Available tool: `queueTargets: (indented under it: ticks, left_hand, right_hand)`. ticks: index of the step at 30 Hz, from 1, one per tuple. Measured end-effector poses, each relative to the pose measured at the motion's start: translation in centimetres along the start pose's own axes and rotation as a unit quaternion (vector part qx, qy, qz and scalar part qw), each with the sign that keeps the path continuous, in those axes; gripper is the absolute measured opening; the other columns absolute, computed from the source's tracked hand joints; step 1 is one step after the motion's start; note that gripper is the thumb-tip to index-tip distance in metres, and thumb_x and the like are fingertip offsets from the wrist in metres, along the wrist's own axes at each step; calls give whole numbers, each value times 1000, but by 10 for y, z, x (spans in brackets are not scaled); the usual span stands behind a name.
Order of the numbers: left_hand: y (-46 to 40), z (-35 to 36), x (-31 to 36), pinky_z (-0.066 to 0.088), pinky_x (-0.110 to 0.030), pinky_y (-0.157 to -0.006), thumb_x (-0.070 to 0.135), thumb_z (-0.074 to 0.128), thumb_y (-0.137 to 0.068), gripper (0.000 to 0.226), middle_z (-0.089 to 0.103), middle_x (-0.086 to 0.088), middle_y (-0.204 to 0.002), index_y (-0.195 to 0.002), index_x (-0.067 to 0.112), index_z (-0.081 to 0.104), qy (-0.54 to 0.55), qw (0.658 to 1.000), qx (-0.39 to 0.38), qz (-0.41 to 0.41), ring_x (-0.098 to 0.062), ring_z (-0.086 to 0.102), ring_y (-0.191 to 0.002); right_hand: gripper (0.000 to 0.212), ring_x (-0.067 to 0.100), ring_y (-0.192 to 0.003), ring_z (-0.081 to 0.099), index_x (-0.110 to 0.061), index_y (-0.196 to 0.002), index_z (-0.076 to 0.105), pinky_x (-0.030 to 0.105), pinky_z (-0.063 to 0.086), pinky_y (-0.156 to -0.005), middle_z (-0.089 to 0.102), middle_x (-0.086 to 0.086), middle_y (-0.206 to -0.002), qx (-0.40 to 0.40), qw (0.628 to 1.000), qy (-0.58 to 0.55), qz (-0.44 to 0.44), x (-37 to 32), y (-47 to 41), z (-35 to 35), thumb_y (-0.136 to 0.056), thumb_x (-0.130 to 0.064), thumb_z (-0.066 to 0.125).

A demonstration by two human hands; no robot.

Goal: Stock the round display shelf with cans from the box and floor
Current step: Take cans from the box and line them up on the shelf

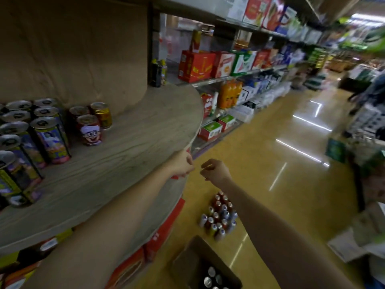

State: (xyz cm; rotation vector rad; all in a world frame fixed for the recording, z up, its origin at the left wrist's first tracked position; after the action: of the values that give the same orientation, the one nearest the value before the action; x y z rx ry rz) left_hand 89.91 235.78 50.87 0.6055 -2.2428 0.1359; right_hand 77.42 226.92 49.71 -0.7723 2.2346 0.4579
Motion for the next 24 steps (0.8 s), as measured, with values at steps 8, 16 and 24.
queueTargets:
  ticks: [8,16,24]
  left_hand:
    - [-12,100,-14,49,-27,-61,9,68,-84,4,68,-9,-82,-81,8,72,-30,999,-16,-34,-26,68,-80]
    - [-30,213,-31,49,-29,-80,15,68,-87,13,69,-2,-102,-98,11,72,-42,987,-15,-153,-15,62,-95]
    - [14,284,-57,41,-26,-66,10,64,-79,13,70,-3,-87,-73,22,64,-17,952,14,-304,-20,65,-84]
  right_hand:
    - [20,20,-76,60,-9,-102,68,22,42,-57,64,4,-86,-52,997,-7,60,106,11,1,-83,-12,74]
    - [23,20,-86,63,-11,-107,65,22,43,-57,64,2,-94,-163,985,28,57,217,-12,6,-84,-8,68]
    - [20,21,-86,58,-9,-104,65,24,39,-64,61,3,-91,-303,947,105,-30,273,-16,20,-84,-10,68]
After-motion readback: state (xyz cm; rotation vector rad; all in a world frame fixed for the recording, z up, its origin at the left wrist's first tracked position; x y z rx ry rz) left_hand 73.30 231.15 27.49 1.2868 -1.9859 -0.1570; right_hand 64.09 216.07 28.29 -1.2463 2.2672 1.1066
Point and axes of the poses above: each hand's wrist, its own y-axis away from the middle knuckle, its own z-axis out of the palm, x = y × z, the point moved 9 cm from there along -y, towards the middle knuckle
